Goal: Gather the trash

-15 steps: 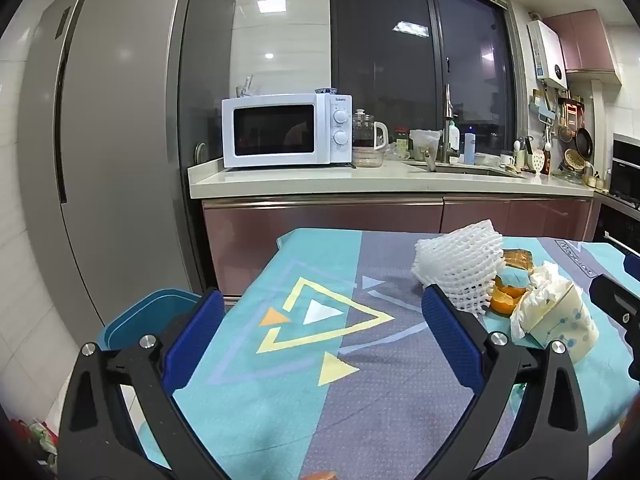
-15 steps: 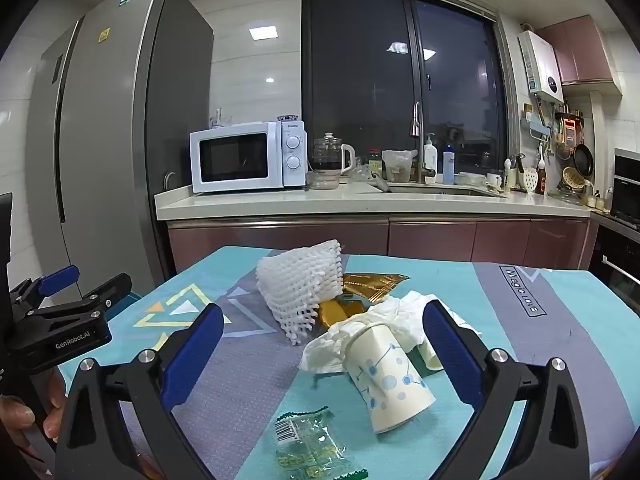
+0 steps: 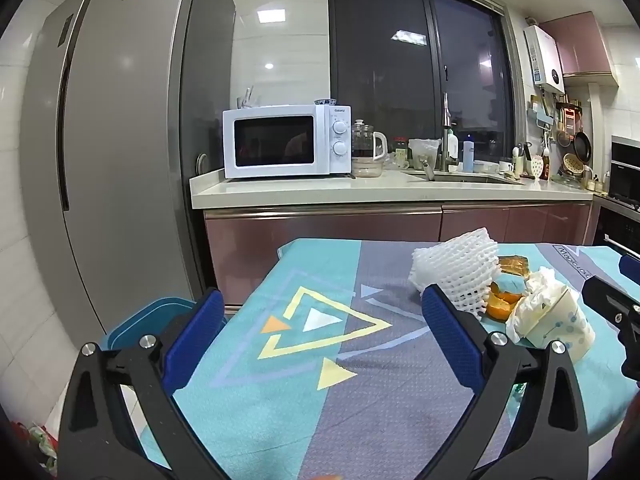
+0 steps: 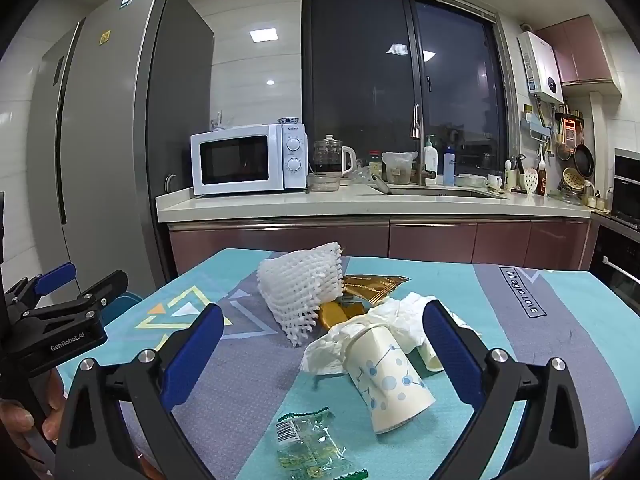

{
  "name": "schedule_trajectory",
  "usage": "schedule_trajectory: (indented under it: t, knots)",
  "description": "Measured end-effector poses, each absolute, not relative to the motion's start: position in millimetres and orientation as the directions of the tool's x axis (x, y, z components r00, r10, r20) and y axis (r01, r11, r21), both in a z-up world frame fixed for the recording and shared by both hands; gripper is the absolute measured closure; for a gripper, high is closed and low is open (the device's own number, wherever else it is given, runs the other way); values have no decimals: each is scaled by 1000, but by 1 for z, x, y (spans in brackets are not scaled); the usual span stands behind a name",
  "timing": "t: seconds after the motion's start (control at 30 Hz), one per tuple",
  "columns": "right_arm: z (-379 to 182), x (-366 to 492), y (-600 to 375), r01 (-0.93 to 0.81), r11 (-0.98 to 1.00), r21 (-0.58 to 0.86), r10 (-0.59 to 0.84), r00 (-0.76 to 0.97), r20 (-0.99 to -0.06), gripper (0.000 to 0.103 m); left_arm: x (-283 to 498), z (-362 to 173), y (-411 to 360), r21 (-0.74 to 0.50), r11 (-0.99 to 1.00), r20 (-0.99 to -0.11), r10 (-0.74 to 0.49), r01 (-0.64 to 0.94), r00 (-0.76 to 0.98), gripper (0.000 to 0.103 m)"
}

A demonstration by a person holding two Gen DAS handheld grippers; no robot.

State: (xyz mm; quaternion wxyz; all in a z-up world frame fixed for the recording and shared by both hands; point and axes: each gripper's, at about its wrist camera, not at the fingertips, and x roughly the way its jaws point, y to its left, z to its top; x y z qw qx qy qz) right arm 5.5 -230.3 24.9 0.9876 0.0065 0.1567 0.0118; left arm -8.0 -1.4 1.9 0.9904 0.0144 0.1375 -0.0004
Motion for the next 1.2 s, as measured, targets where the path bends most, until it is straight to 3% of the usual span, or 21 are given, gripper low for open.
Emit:
schedule_trajectory:
  t: [1.2]
  knots:
    - [25,5,-230,-31,999,18,36,949,-314,7,-15,9,1,23,1000,-265,4,2,964,6]
